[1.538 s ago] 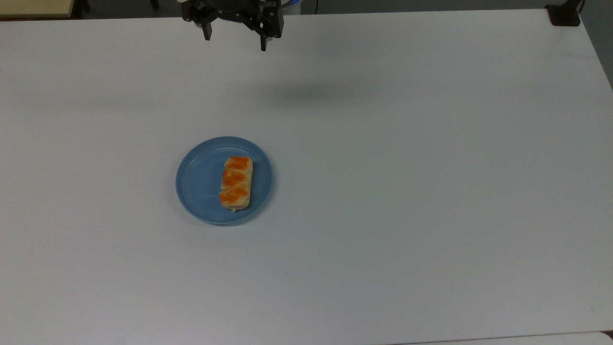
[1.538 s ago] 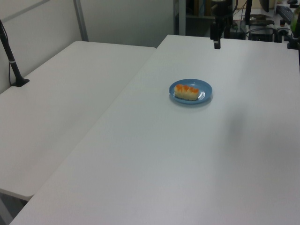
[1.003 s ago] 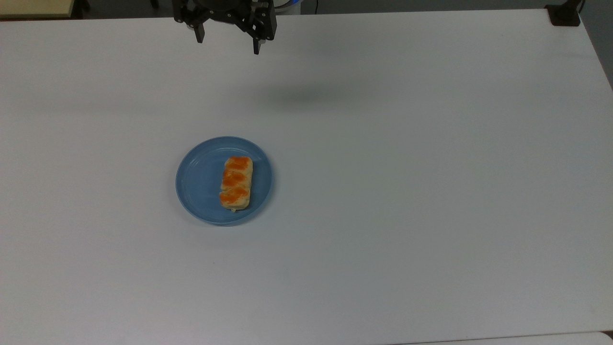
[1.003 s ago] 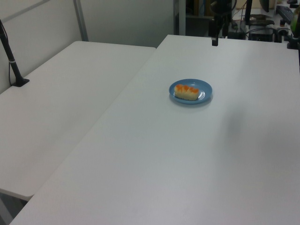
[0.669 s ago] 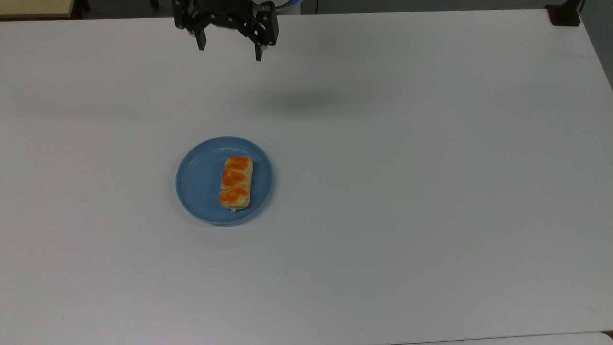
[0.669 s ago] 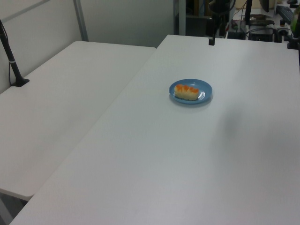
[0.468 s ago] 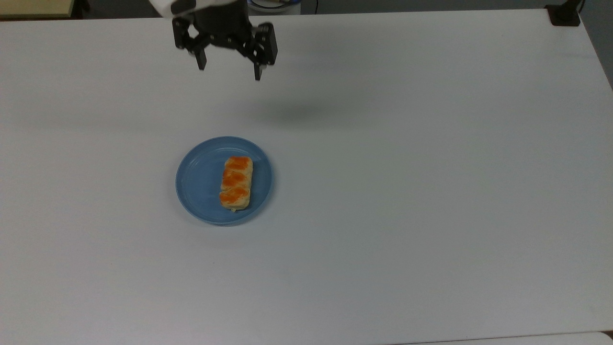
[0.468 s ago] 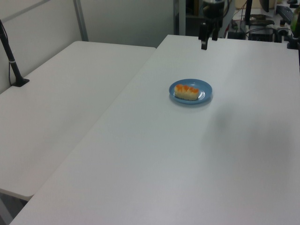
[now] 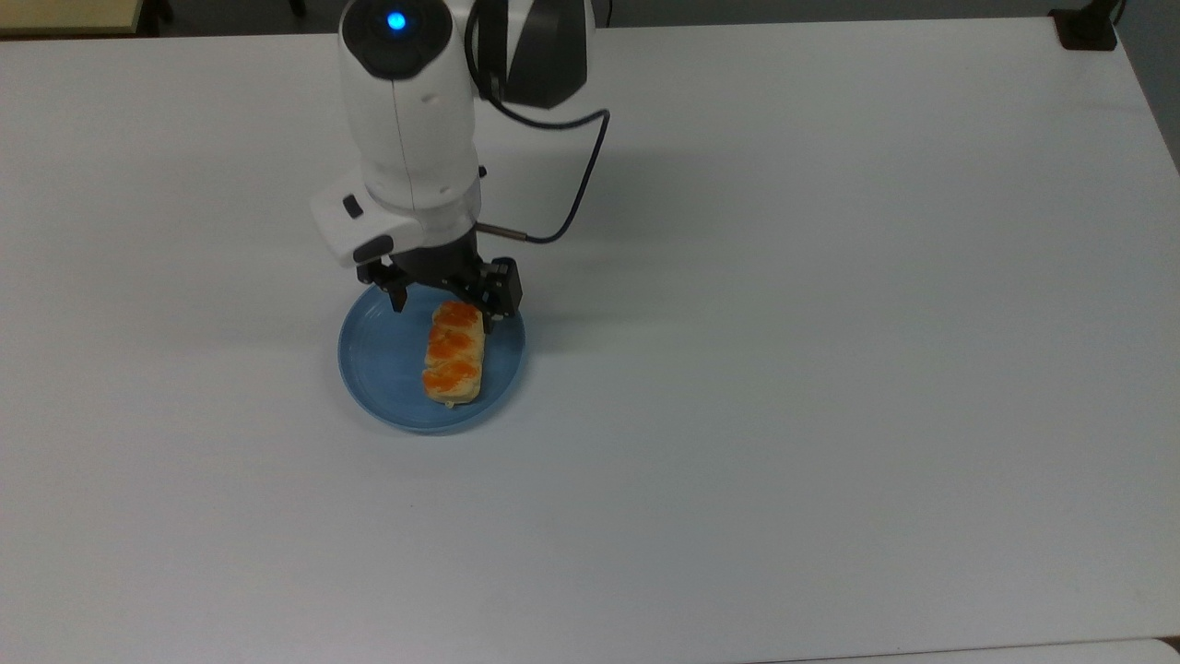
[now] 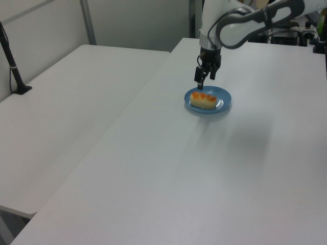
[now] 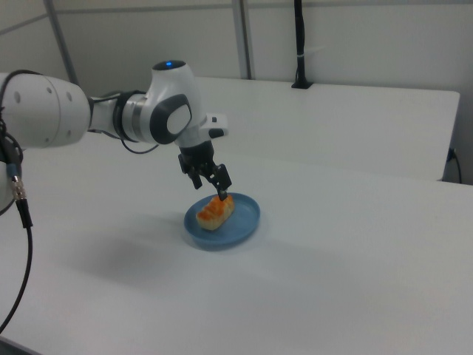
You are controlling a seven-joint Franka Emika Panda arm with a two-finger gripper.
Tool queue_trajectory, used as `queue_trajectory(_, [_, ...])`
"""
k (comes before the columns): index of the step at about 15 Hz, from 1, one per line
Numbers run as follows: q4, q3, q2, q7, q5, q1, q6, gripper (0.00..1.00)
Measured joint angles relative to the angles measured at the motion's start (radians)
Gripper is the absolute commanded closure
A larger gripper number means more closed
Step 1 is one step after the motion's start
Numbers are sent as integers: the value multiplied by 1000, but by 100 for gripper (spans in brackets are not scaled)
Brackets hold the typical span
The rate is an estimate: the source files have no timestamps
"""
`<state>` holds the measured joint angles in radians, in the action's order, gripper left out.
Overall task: Put the bread on the table
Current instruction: 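Lower the gripper over the bread and close it around the bread, then lift the bread off the plate and carry it away from the plate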
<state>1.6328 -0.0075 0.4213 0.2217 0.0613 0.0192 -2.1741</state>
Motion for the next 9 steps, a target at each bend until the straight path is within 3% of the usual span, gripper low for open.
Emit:
queue_trajectory(2, [0, 0, 33, 0, 14, -2, -29, 0])
queue_trajectory(4, [0, 0, 61, 0, 29, -4, -56, 11])
queue_trajectory(7, [1, 0, 90, 1, 60, -9, -75, 48])
queue_trajectory(9, [5, 0, 93, 1, 81, -11, -75, 66])
